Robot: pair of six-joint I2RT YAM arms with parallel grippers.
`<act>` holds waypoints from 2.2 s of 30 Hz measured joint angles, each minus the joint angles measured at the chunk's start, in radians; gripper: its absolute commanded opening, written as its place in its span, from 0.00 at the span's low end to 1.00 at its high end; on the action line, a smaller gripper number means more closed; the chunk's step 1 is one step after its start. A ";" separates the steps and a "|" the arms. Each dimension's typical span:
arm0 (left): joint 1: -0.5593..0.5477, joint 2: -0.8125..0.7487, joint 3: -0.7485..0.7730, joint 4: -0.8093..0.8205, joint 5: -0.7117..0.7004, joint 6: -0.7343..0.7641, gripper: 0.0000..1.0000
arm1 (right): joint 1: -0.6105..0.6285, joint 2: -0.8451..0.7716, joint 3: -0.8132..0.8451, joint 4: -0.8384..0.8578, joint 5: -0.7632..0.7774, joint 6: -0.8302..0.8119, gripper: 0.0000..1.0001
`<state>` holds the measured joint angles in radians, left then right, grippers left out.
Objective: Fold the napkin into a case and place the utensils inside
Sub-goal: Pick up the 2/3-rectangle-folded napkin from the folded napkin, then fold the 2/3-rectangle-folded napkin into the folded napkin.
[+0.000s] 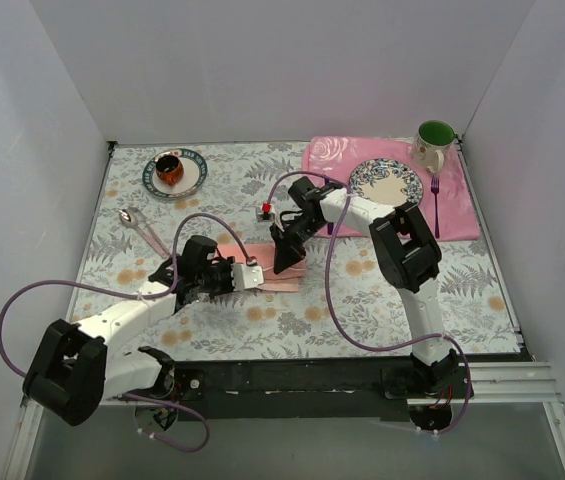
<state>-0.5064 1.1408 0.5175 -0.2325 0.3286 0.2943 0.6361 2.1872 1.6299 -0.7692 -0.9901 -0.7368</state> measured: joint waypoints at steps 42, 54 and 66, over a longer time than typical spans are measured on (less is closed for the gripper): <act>0.276 0.497 0.497 -0.201 0.287 -0.314 0.00 | -0.042 0.205 0.271 0.061 0.133 0.252 0.25; 0.302 0.722 0.663 -0.228 0.340 -0.468 0.00 | -0.042 0.205 0.273 0.042 0.126 0.207 0.32; 0.344 0.836 0.752 -0.292 0.390 -0.530 0.00 | -0.072 0.170 0.312 0.047 0.189 0.277 0.51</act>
<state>-0.1627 1.9770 1.2690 -0.5243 0.7189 -0.2359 0.5636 2.3569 1.9423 -0.7219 -0.8013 -0.4603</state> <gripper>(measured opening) 0.009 0.535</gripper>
